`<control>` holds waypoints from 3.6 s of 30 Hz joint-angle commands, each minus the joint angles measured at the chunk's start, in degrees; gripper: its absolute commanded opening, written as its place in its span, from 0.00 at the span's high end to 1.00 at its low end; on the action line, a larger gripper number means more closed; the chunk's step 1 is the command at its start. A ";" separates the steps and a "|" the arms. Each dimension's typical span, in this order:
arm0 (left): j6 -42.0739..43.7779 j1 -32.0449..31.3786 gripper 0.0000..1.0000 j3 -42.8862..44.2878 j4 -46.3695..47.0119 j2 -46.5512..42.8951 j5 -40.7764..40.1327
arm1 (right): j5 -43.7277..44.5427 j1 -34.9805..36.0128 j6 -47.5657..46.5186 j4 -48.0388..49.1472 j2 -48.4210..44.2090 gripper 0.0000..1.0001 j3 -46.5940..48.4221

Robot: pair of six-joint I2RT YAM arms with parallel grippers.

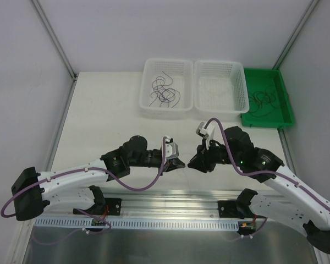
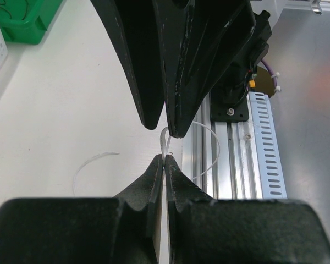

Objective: Untangle the cables
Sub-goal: Untie the cable.

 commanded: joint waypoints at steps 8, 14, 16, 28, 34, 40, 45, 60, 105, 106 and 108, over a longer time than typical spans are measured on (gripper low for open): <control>-0.20 -0.11 1.00 1.03 1.55 -0.28 -0.49 | 1.60 -0.13 -0.37 0.07 -0.95 0.80 0.35; -0.29 -0.11 1.00 1.29 1.55 -0.28 -1.11 | 0.99 -0.21 -0.64 -0.11 0.10 0.81 0.26; -0.29 -0.11 1.00 1.38 1.64 -0.28 -1.28 | 0.64 -0.21 -0.64 0.07 0.28 0.81 0.00; -0.03 -0.11 1.00 1.55 1.64 -0.63 -2.51 | 0.99 -0.13 -1.25 -0.46 -0.16 0.99 -0.01; -1.43 -0.11 1.00 0.50 1.64 -0.81 -3.83 | 7.21 -0.13 -1.17 -1.16 -3.49 0.99 0.35; -5.12 -0.11 1.00 -1.61 2.52 -0.46 -5.15 | 15.84 -0.30 0.94 1.47 -8.24 0.99 -0.27; -9.52 -0.11 1.00 -3.36 4.10 0.42 -4.71 | 17.85 -0.13 2.35 5.33 -10.53 0.99 -2.02; -11.19 -0.20 1.00 -4.07 7.79 -1.16 -9.54 | 6.35 -0.22 9.38 3.23 -2.18 0.82 -1.06; -16.46 -0.29 1.00 -8.64 21.59 -1.25 -6.03 | 2.40 -2.68 15.45 15.01 -4.73 0.81 -7.30; -16.46 -0.29 1.00 -8.47 21.51 -1.07 -5.94 | 2.05 -2.68 14.93 15.18 -4.73 0.82 -7.30; -16.46 -0.29 1.00 -8.29 21.51 -0.81 -5.77 | 0.99 -2.68 14.57 15.19 -4.56 0.85 -7.21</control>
